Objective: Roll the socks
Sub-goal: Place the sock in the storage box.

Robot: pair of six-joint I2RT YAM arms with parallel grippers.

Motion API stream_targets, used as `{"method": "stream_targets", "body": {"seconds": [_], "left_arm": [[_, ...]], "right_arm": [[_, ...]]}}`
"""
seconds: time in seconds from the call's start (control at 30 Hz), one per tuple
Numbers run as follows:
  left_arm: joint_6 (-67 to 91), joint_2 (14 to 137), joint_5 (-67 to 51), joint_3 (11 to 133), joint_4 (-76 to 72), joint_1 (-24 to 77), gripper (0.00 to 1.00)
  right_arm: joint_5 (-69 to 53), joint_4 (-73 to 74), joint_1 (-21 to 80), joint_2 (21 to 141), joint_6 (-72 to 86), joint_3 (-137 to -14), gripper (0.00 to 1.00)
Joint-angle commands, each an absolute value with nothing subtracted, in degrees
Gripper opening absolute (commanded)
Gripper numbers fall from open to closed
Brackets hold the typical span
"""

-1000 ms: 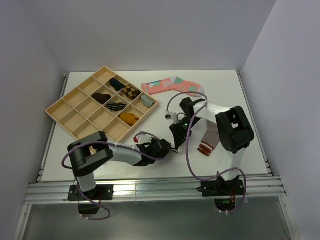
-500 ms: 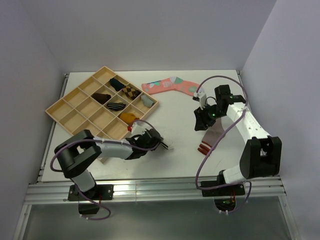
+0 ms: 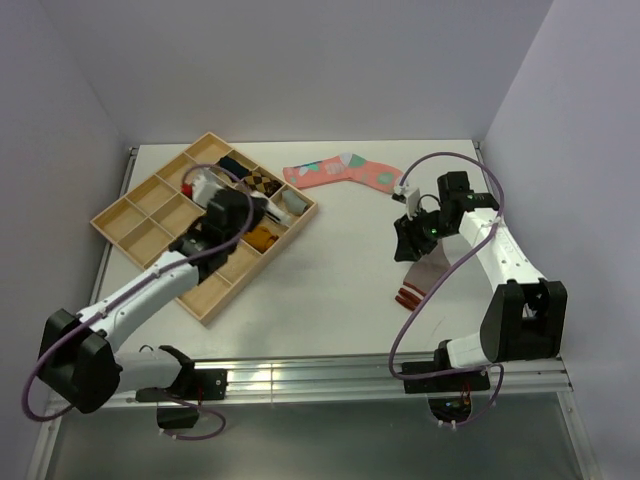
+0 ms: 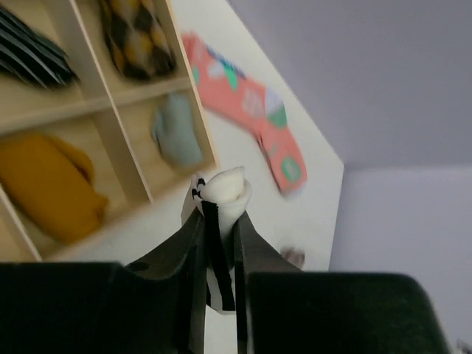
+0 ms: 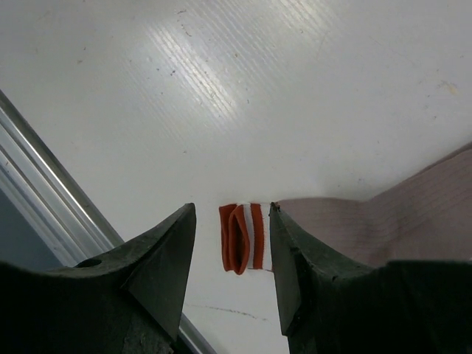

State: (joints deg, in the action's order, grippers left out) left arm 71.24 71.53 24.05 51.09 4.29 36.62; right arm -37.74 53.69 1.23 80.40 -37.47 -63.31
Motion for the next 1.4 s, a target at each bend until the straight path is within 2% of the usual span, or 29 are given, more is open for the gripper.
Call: {"method": "stream_targets", "body": {"seconds": [0.0, 0.13, 0.43, 0.8, 1.0, 1.37], "left_arm": [[60.67, 71.19, 20.13, 55.10, 8.17, 26.40, 0.00], [55.73, 75.40, 12.67, 59.76, 6.24, 10.51, 0.00], [48.34, 94.91, 2.38, 71.10, 10.35, -5.26, 0.00], [47.20, 106.25, -0.88, 71.72, 10.90, -9.84, 0.00], [47.46, 110.91, -0.26, 74.18, 16.25, -10.37, 0.00], [47.46, 112.42, 6.94, 73.83, 18.10, -10.90, 0.00]], "right_arm": [[-38.58, 52.82, 0.44, 80.07, -38.85, -64.86, 0.52], [-38.41, 51.51, 0.44, 79.54, -38.23, -65.04, 0.52], [-38.76, 50.01, -1.32, 79.37, -38.05, -64.43, 0.52], [-38.50, 49.66, -1.58, 77.96, -40.08, -61.96, 0.51], [-38.14, 49.13, -1.76, 77.25, -40.96, -60.38, 0.51], [-37.53, 48.60, -2.46, 77.17, -42.19, -58.10, 0.51]]}}
